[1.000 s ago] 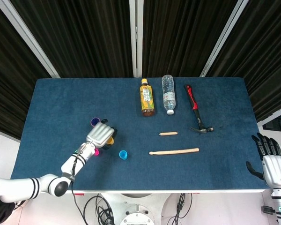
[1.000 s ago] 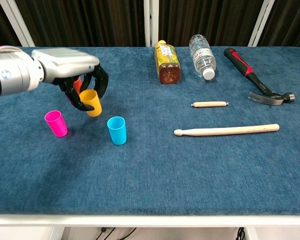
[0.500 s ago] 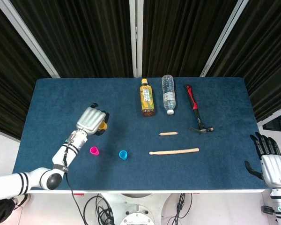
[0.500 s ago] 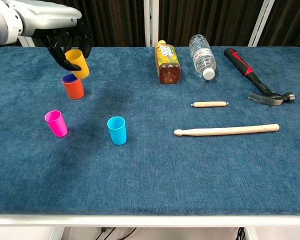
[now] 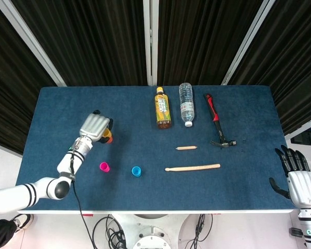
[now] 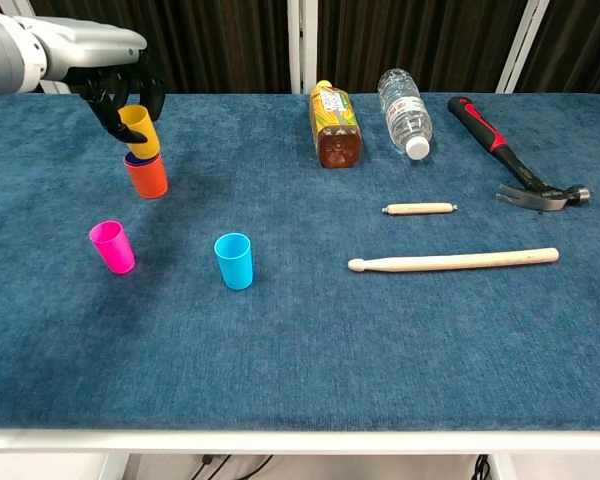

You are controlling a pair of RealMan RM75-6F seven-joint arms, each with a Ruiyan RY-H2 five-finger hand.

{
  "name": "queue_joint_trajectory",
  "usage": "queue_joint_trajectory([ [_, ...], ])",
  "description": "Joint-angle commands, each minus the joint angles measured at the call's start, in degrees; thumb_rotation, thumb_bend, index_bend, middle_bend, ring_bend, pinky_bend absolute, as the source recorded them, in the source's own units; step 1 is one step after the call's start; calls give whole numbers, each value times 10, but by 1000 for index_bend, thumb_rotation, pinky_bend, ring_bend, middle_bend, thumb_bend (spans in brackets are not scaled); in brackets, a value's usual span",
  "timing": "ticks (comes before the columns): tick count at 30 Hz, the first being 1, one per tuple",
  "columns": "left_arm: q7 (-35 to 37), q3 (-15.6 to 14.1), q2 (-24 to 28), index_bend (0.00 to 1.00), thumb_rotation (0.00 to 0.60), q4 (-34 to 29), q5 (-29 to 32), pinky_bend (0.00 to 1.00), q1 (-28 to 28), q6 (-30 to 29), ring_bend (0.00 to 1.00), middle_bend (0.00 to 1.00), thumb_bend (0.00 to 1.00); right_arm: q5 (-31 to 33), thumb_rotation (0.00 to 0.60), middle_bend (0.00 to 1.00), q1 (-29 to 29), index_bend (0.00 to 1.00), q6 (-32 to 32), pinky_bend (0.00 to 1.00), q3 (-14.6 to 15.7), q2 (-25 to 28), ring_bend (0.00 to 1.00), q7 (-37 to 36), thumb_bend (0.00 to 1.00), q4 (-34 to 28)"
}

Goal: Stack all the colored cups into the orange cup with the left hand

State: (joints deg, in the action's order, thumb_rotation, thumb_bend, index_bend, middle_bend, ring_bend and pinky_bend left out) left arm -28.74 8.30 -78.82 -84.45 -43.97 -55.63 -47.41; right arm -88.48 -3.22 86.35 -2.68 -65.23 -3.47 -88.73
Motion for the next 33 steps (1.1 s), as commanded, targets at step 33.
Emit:
queue_joint_trajectory([
  [33,-79,-60,6,216,600,-200,-148,103,14,-73,285,257,193,8,600,0,4,0,6,0,-4,4,0,-19,270,10],
])
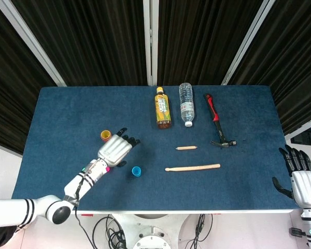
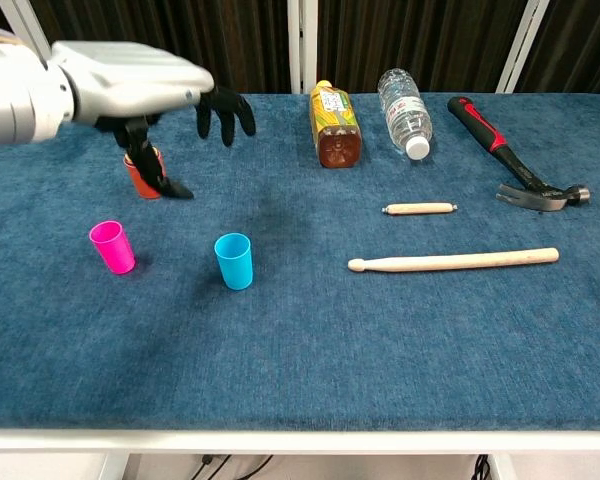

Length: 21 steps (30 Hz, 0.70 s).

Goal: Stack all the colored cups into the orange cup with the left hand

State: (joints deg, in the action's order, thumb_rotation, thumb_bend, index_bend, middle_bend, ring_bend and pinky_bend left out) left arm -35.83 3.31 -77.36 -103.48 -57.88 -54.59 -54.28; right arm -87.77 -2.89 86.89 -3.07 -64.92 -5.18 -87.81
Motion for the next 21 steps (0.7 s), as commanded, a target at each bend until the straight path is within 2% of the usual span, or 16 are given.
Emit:
queue_joint_trajectory([
  [1,-10,-12,-11,215,600,-12,-8,103,4,-5,285,257,192,1,600,0,1,0,2,0,-1,1,0,-3,270,1],
  [15,-28,-32,-60,207,600,19,11,101,2,17,285,255,191,3,600,0,-4,0,-8,0,-2,-1,0,-6,270,6],
  [21,1,-39,-91,272,600,59,-38,97,14,10,300,310,191,7,600,0,-4,0,-11,0,-2,-2,0,-6,270,7],
])
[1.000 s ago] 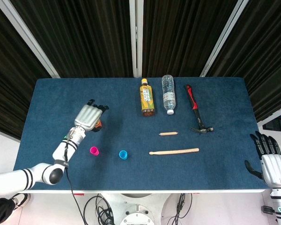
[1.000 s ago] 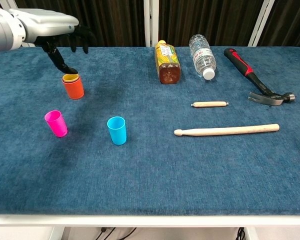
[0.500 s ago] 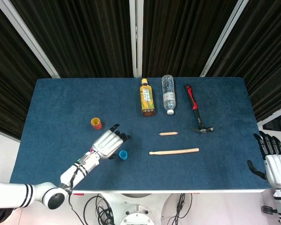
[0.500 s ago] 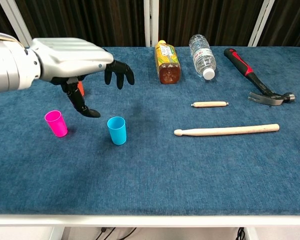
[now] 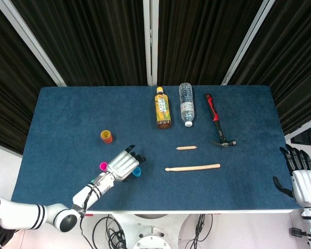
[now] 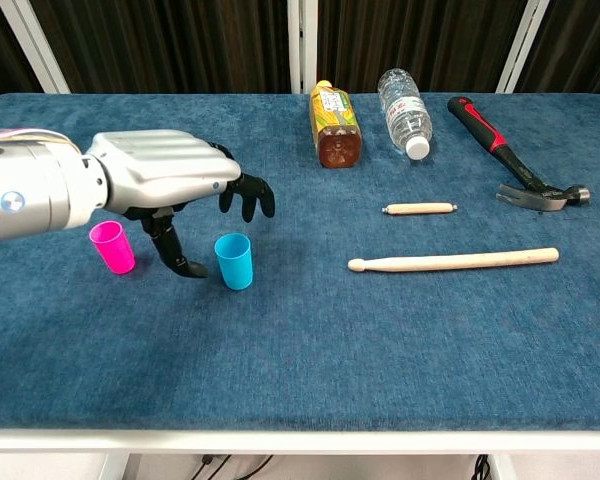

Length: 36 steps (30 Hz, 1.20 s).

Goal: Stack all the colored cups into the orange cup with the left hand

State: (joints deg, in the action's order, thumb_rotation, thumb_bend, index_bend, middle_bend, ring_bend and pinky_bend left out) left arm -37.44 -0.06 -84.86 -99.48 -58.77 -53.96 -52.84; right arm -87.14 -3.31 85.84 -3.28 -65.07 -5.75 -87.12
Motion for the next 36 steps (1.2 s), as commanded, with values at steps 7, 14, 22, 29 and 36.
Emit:
queue_joint_trajectory([
  [7,55,-12,-32,350,600,46,-86,119,20,-4,374,374,192,2,600,0,1,0,0,0,0,-1,0,-2,270,4],
  [14,68,-8,-44,368,600,64,-96,123,24,6,405,391,212,1,600,0,2,0,-1,0,3,-3,0,-4,270,7],
  [22,78,1,-50,425,600,82,-97,154,26,14,473,439,269,4,600,0,1,0,-6,0,3,-3,0,-6,270,10],
  [29,83,5,-50,457,600,84,-104,180,28,18,512,465,302,5,600,0,0,0,-9,0,3,-4,0,-7,270,12],
  [36,89,17,-41,474,600,71,-106,185,31,15,519,478,308,5,600,0,0,0,-8,0,3,-4,0,-7,270,12],
])
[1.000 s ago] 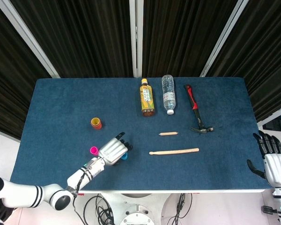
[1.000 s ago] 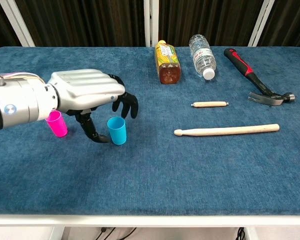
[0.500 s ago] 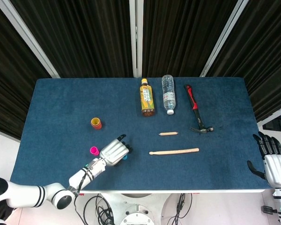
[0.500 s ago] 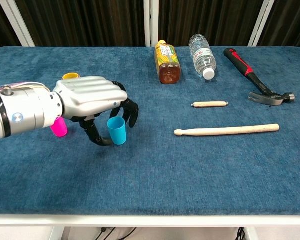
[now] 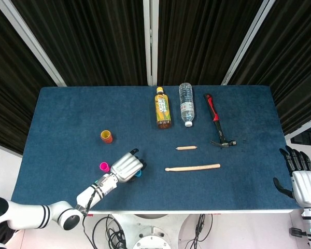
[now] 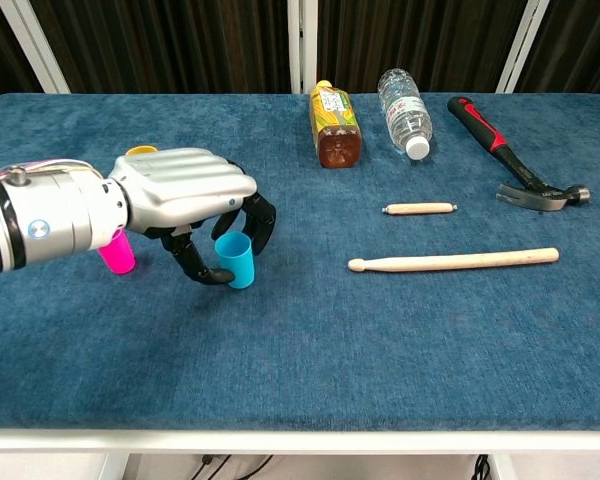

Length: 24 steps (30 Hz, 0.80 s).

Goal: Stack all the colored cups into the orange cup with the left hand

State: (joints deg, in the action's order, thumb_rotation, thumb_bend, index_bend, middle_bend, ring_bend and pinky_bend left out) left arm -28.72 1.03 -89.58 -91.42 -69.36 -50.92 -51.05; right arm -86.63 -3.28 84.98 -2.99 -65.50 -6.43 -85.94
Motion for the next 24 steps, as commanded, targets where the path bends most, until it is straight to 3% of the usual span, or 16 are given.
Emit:
queue_joint_trajectory([
  [1,-1,9,12,474,600,-16,-2,186,0,-7,519,478,309,0,600,0,0,0,1,0,0,0,0,0,270,0],
  [7,-32,49,64,474,600,-67,13,186,-7,-33,520,478,309,-1,600,0,0,0,3,0,-1,2,0,-1,270,-2],
  [12,-71,84,111,478,600,-81,94,205,-15,-41,539,479,316,-5,600,0,1,0,6,0,0,2,0,0,270,-5],
  [18,-65,99,127,479,600,-37,184,205,-19,-26,540,480,321,-6,600,0,1,0,8,0,0,4,0,-1,270,-6],
  [24,-31,99,111,476,600,32,218,205,-19,-5,540,479,328,-13,600,0,1,0,13,0,0,6,0,6,270,-13],
])
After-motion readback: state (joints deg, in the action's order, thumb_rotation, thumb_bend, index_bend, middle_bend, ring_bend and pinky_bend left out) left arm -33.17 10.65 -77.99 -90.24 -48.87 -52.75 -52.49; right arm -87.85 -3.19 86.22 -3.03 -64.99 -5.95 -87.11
